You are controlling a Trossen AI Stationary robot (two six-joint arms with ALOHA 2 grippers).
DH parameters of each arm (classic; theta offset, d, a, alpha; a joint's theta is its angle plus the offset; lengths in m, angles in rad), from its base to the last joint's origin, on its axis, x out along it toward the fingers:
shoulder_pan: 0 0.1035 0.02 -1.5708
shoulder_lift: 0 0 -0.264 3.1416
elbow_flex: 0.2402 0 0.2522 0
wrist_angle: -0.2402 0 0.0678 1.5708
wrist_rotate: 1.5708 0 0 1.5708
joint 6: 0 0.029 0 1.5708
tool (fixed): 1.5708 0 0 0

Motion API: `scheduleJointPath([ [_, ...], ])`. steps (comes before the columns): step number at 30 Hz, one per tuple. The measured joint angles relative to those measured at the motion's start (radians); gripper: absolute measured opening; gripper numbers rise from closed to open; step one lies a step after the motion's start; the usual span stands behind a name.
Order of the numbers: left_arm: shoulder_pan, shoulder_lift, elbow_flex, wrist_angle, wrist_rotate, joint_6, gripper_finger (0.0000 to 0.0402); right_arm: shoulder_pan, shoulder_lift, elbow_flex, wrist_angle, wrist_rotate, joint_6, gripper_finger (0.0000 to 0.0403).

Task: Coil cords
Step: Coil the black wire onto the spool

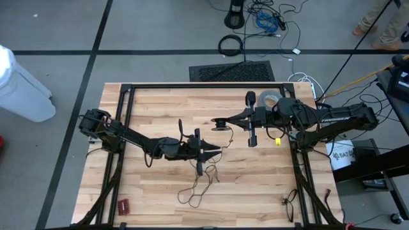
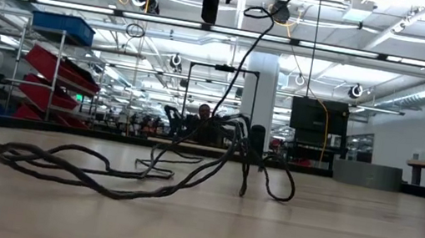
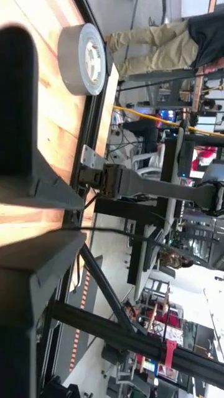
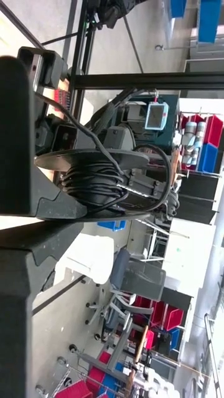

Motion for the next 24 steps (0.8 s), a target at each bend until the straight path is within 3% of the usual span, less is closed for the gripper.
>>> scheduleJointPath([
  [5,0.0,0.0,0.0,0.0,-0.006,-0.005,0.0155,0.0,0.0,0.0,0.0,0.0,0.0,0.0],
  [9,-0.003,0.0,0.0,0.003,-0.034,-0.007,0.0188,0.0,0.0,0.0,0.0,0.0,-0.004,0.0],
  [18,-0.003,0.0,0.0,0.065,0.058,-0.035,0.0197,0.0,0.0,0.0,0.002,0.001,-0.015,0.0],
  [24,-0.004,0.002,0.0,0.054,0.058,-0.059,0.0197,0.0,0.0,0.0,0.006,0.001,-0.026,0.0],
])
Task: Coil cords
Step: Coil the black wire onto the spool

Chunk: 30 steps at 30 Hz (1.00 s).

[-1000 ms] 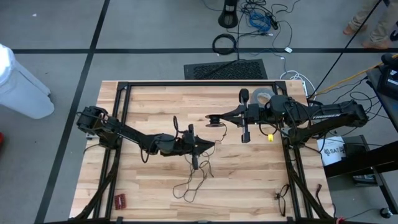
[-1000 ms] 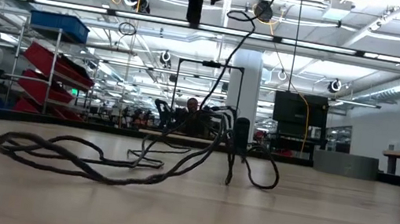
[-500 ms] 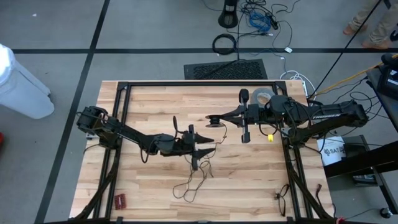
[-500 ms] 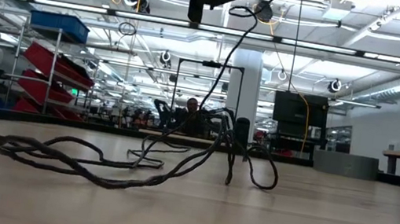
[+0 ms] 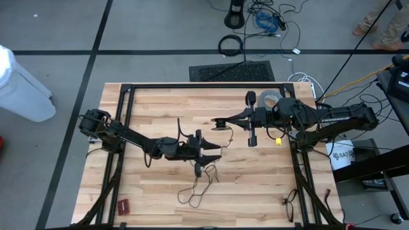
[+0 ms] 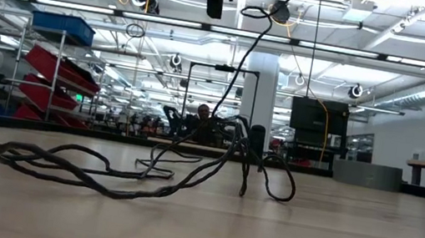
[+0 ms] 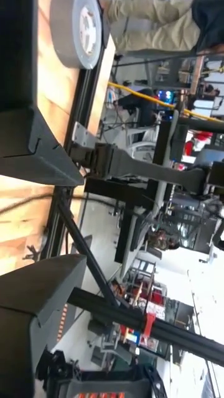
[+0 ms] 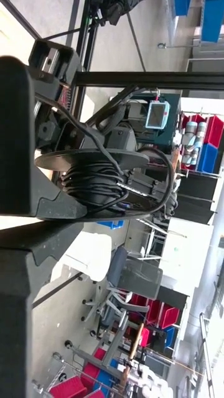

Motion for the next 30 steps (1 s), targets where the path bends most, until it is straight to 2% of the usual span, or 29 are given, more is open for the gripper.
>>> scheduleJointPath([
  [11,0.0,0.114,0.0,0.152,-0.007,0.0,0.0197,0.0,0.0,0.0,0.001,0.001,-0.008,0.0],
  [15,0.0,0.136,0.009,0.157,-0.013,0.001,0.0193,0.0,0.0,0.0,0.001,0.0,-0.008,0.0],
  [30,0.004,0.138,0.016,0.154,-0.036,0.011,0.0134,0.0,0.0,0.0,-0.015,0.0,-0.008,0.0],
])
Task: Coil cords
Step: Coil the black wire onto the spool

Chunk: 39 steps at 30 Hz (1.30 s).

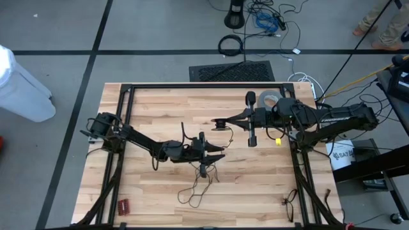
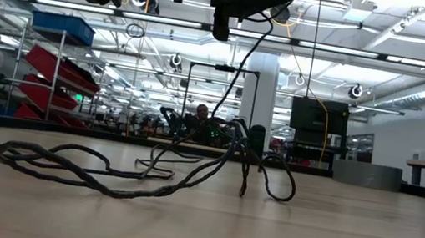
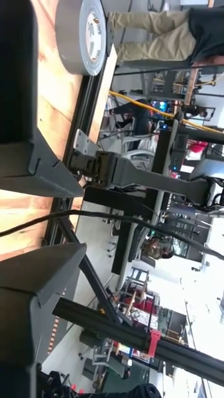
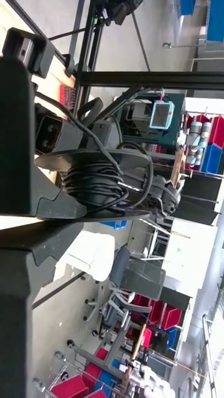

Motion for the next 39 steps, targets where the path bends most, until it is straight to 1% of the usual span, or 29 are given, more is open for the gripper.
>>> scheduleJointPath([
  [5,0.0,0.0,0.0,0.0,-0.002,0.025,0.0108,0.0,0.0,0.0,-0.007,0.0,0.005,0.0],
  [8,0.0,0.0,0.0,-0.011,-0.04,0.026,0.0074,0.0,0.0,0.0,-0.007,0.0,0.007,0.0],
  [12,0.014,-0.001,0.0,-0.092,-0.069,0.015,0.0016,0.0,0.0,0.0,-0.008,0.0,0.008,0.0],
  [13,0.017,-0.001,0.0,-0.106,-0.076,0.002,0.001,0.0,0.0,0.0,-0.008,0.0,0.009,0.0],
  [20,0.039,-0.008,0.0,-0.188,-0.091,-0.038,0.0011,0.0,0.0,0.0,-0.009,0.0,0.046,0.0],
  [24,0.042,-0.036,0.0,-0.275,-0.131,-0.07,0.0004,0.0,0.0,0.0,-0.011,-0.004,0.064,0.0],
  [28,0.043,-0.098,0.0,-0.428,-0.211,-0.063,0.0004,0.0,0.0,0.0,-0.01,-0.054,0.073,0.0],
  [32,0.043,-0.181,0.0,-0.621,-0.283,-0.064,0.0004,0.0,0.0,0.0,-0.009,-0.056,0.091,0.0],
  [36,0.032,-0.266,0.0,-0.781,-0.316,-0.066,0.0003,0.0,0.0,0.0,-0.014,-0.056,0.091,0.0],
  [39,0.015,-0.329,0.0,-0.909,-0.361,-0.102,0.0003,0.0,0.0,0.0,-0.017,-0.056,0.091,0.0],
])
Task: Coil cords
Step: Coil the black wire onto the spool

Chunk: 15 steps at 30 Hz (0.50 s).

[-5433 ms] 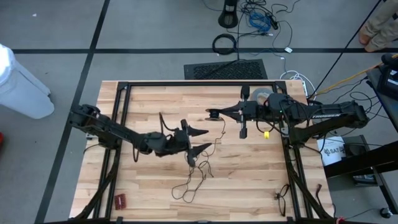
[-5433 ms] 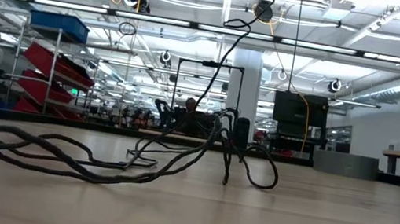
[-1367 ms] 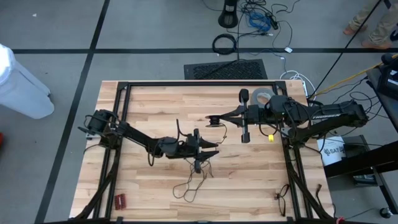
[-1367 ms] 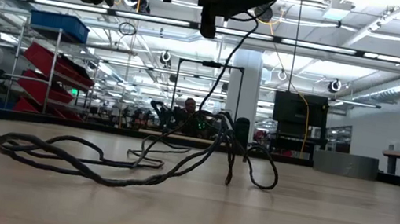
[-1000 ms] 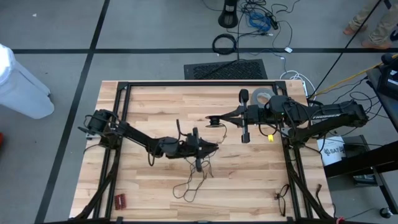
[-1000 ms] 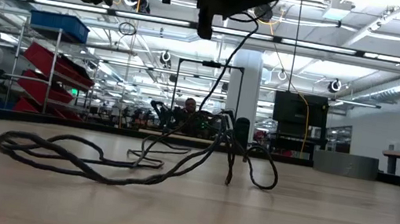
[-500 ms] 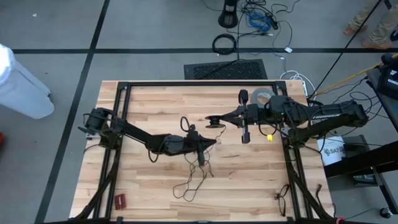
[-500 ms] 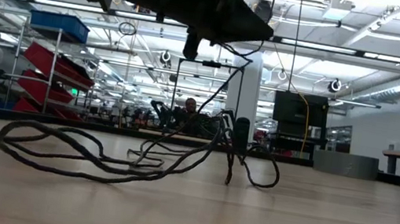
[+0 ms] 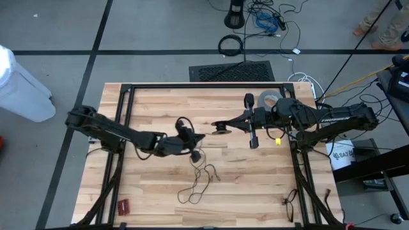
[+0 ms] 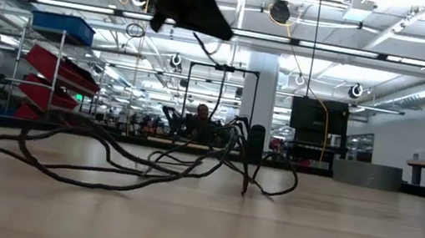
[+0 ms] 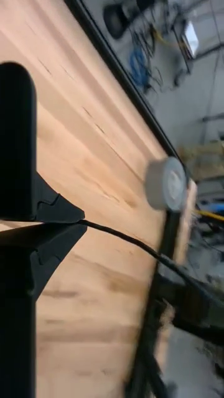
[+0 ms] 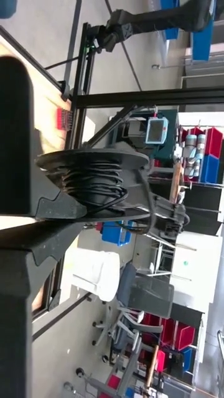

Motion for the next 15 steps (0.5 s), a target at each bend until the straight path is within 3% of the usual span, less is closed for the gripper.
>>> scheduleJointPath([
  [7,-0.06,-0.166,-0.001,-0.244,-0.109,-0.049,0.0003,0.0,0.0,0.0,-0.075,0.0,-0.003,0.0],
  [15,-0.129,-0.308,-0.001,-0.336,-0.16,-0.063,0.0003,0.0,0.0,0.0,-0.131,0.003,-0.003,0.0],
])
